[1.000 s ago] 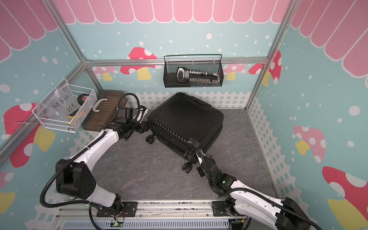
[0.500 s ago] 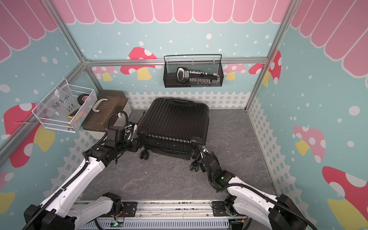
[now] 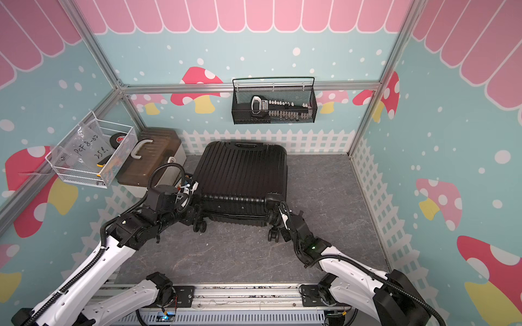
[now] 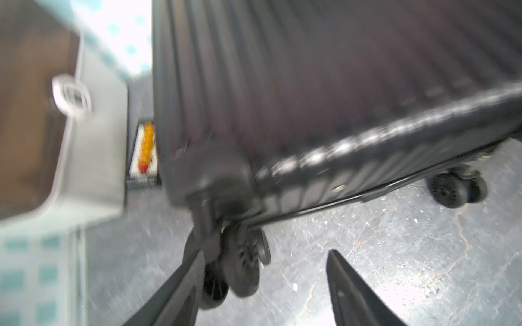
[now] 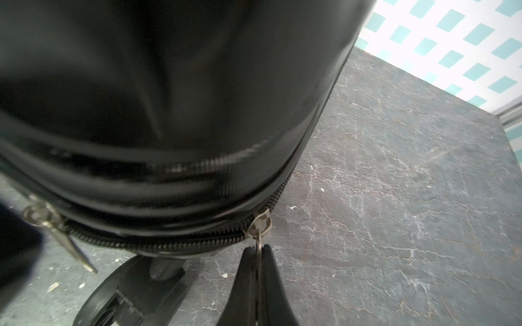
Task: Close the suitcase zippers
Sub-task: Zip the zipper on the suitcase.
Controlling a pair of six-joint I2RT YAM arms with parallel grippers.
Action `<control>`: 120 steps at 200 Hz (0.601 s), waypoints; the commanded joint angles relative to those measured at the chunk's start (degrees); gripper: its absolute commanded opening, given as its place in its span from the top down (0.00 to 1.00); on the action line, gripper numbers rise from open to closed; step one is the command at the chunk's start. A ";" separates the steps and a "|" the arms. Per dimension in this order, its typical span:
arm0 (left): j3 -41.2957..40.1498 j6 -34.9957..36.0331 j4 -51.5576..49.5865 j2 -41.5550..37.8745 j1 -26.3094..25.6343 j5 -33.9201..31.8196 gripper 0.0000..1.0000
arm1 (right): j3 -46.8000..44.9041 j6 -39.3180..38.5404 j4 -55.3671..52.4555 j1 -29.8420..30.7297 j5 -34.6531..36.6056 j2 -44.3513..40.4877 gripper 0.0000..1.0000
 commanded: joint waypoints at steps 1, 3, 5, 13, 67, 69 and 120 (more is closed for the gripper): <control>4.91 10.76 0.02 5.54 -5.77 -3.08 0.29 | 0.32 -1.83 2.58 0.68 -2.38 -1.24 1.00; 5.43 11.38 0.02 6.22 -6.38 -3.20 0.28 | 0.21 -1.77 2.58 0.68 -2.41 -1.31 1.00; 5.95 12.00 0.02 6.92 -6.95 -3.19 0.28 | 0.09 -1.64 2.53 0.68 -2.44 -1.39 1.00; 8.12 14.65 0.07 9.73 -8.99 -2.69 0.28 | -0.11 -1.54 2.56 0.68 -2.61 -1.65 1.00; 21.63 31.25 1.58 25.80 -15.31 6.55 0.23 | -1.00 -0.31 2.15 0.68 -4.20 -2.93 1.00; 21.95 31.86 1.60 26.27 -15.42 6.89 0.23 | -1.04 -0.25 2.14 0.68 -4.18 -3.00 1.00; 28.70 42.06 0.78 35.45 -16.28 13.32 0.23 | -2.10 0.61 1.84 0.68 -5.41 -4.23 1.00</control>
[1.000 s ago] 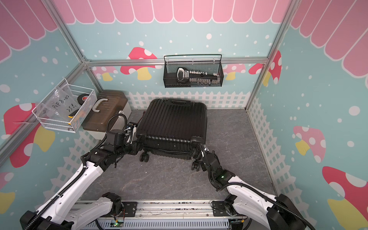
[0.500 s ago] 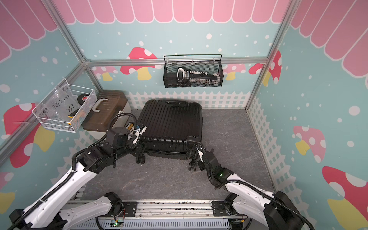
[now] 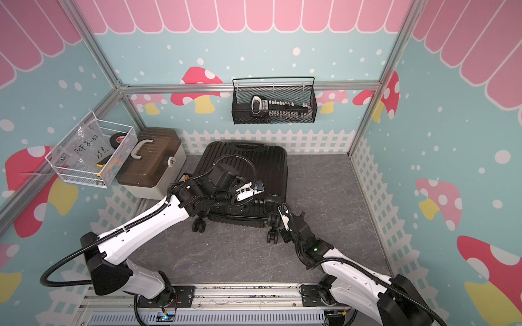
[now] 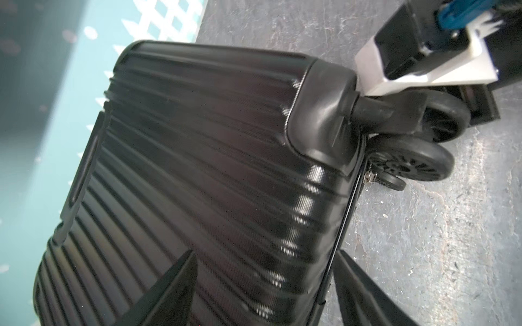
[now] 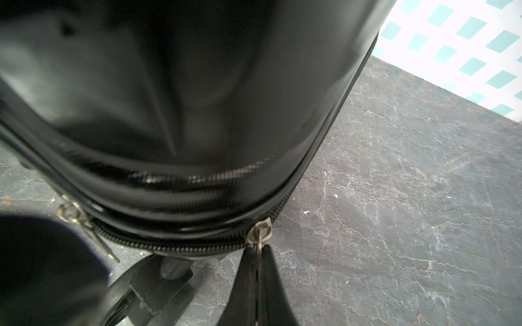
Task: Close the suitcase zippers
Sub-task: Zip the zipper on the suitcase.
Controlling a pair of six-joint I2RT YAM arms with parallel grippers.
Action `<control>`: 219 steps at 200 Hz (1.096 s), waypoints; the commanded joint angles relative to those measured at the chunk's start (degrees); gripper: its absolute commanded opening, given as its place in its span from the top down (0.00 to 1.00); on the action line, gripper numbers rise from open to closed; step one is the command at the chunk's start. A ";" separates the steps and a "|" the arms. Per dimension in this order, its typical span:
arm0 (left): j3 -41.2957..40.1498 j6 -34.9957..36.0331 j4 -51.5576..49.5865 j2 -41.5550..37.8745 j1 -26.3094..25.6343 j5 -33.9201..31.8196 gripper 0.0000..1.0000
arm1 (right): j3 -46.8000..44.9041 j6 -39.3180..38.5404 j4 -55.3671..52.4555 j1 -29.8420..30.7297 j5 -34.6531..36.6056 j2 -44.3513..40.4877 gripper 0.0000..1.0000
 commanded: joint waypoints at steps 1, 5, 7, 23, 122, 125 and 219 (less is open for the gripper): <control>3.24 8.58 -0.93 2.57 -0.44 5.24 0.23 | -1.03 0.44 1.72 0.68 -2.24 -1.64 1.00; 3.53 9.43 -1.50 2.98 -0.51 5.92 0.23 | -1.12 0.45 1.62 0.68 -2.20 -1.77 1.00; 3.58 9.70 -1.70 3.09 -0.63 6.04 0.23 | -1.13 0.52 1.51 0.68 -2.22 -1.85 1.00; 4.21 11.19 -3.28 4.06 -0.96 8.18 0.23 | -1.40 0.56 0.85 0.71 -2.37 -2.61 1.00; 7.45 7.07 -3.20 11.27 -1.14 1.89 0.25 | -2.33 1.15 -1.28 0.76 -3.84 -5.35 1.00; 7.29 6.78 -2.67 11.49 -1.14 1.27 0.25 | -2.36 1.23 -1.49 0.74 -3.98 -5.57 1.00; 3.48 2.56 10.58 15.26 -0.45 -9.08 0.26 | -5.26 2.25 1.89 0.68 -18.10 -9.89 1.00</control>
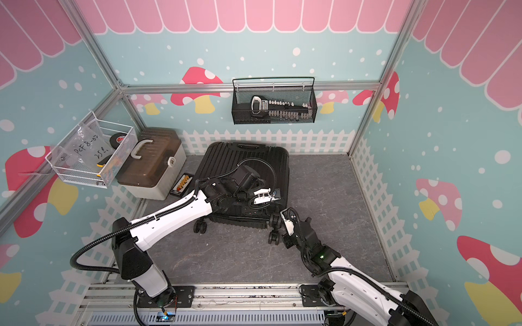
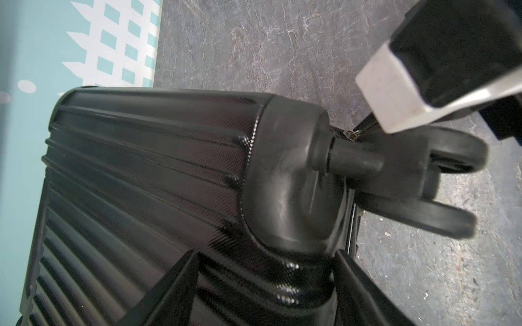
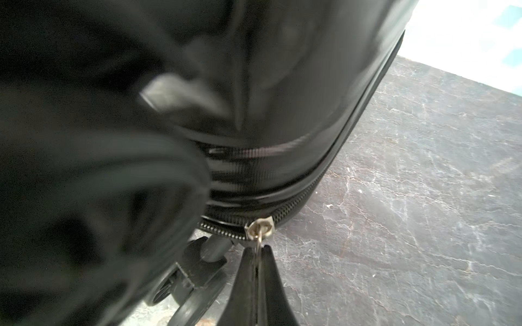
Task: Close the suitcase zippers
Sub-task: Zip the zipper on the suitcase.
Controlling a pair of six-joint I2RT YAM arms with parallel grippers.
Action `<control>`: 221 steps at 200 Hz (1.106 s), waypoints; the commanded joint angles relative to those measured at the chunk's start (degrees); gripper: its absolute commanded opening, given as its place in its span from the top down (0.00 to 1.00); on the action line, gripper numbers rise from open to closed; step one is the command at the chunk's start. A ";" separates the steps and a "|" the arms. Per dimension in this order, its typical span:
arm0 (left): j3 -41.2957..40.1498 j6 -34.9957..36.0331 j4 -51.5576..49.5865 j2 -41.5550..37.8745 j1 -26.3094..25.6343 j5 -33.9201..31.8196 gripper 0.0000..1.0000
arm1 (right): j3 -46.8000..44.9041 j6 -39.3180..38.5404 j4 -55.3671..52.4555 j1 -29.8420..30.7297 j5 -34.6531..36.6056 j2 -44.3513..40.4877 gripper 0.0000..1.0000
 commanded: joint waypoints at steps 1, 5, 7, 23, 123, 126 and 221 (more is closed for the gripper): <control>-1.92 -1.56 9.48 5.13 2.53 -9.12 0.26 | -1.09 -0.96 3.52 1.01 -11.00 -1.05 1.00; -1.87 -1.74 9.53 5.38 2.61 -8.96 0.26 | -1.18 -0.85 3.96 1.01 -11.64 -0.88 1.00; -1.80 -1.82 9.55 5.48 2.67 -8.83 0.26 | -1.25 -0.85 4.12 1.01 -11.97 -0.81 1.00; -1.47 -2.52 9.70 6.44 2.89 -8.28 0.26 | -1.38 -0.96 6.17 1.01 -15.02 -0.06 1.00; 1.38 -5.35 4.45 -0.08 0.42 -2.22 0.24 | -1.21 1.33 1.58 1.02 -2.05 -1.47 1.00; 1.56 -5.38 3.90 -0.50 -0.03 -2.59 0.24 | -1.26 1.42 1.42 1.01 -1.76 -1.48 1.00; -10.98 -39.29 -0.60 -21.61 5.79 -17.14 0.23 | -1.05 1.43 1.47 1.05 -0.53 0.40 1.00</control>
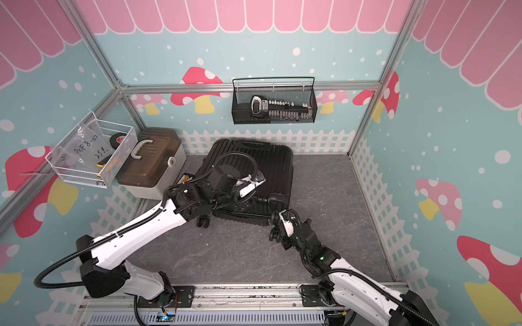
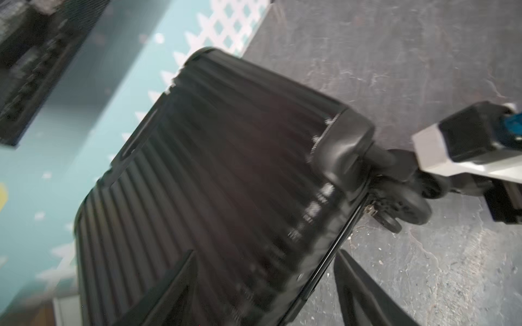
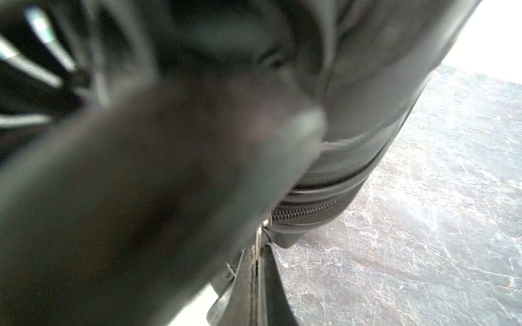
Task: Close the suitcase zippers
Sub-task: Zip the zipper on the suitcase.
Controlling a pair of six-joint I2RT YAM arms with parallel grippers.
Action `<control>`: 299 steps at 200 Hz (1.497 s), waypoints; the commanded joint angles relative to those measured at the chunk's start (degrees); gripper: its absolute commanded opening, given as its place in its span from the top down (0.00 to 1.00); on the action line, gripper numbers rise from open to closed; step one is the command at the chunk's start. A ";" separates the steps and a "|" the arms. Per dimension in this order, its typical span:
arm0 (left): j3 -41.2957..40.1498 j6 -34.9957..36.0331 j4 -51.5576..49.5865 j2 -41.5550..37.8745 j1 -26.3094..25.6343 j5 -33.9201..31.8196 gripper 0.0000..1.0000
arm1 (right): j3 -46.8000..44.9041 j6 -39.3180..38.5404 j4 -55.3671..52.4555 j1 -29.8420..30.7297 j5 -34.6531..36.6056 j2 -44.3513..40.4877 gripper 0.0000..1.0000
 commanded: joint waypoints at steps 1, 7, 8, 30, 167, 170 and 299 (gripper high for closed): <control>-5.16 -15.69 -2.45 -5.94 5.86 -4.84 0.23 | -0.07 0.06 -0.54 0.33 1.02 0.58 1.00; -6.84 -18.26 -2.44 -8.06 7.90 -4.98 0.23 | -0.05 -0.03 -0.55 0.31 1.02 0.73 1.00; -7.13 -18.69 -2.44 -8.45 8.18 -4.99 0.23 | 0.00 -0.03 -0.59 0.31 1.04 0.73 1.00; -13.87 -27.27 -2.76 -16.25 17.28 -3.69 0.23 | 0.22 -0.10 -0.52 0.31 1.08 1.30 1.00; -34.66 -28.13 -0.23 -23.99 37.01 19.55 0.23 | 0.48 -0.12 -0.61 0.37 1.46 1.88 1.00; -34.66 -27.97 -0.05 -23.64 37.01 19.29 0.23 | 0.48 -0.10 -0.55 0.32 1.46 1.88 1.00; -35.63 -31.23 4.15 -21.55 36.69 26.50 0.62 | -0.05 -1.67 1.22 0.31 -6.83 0.16 1.00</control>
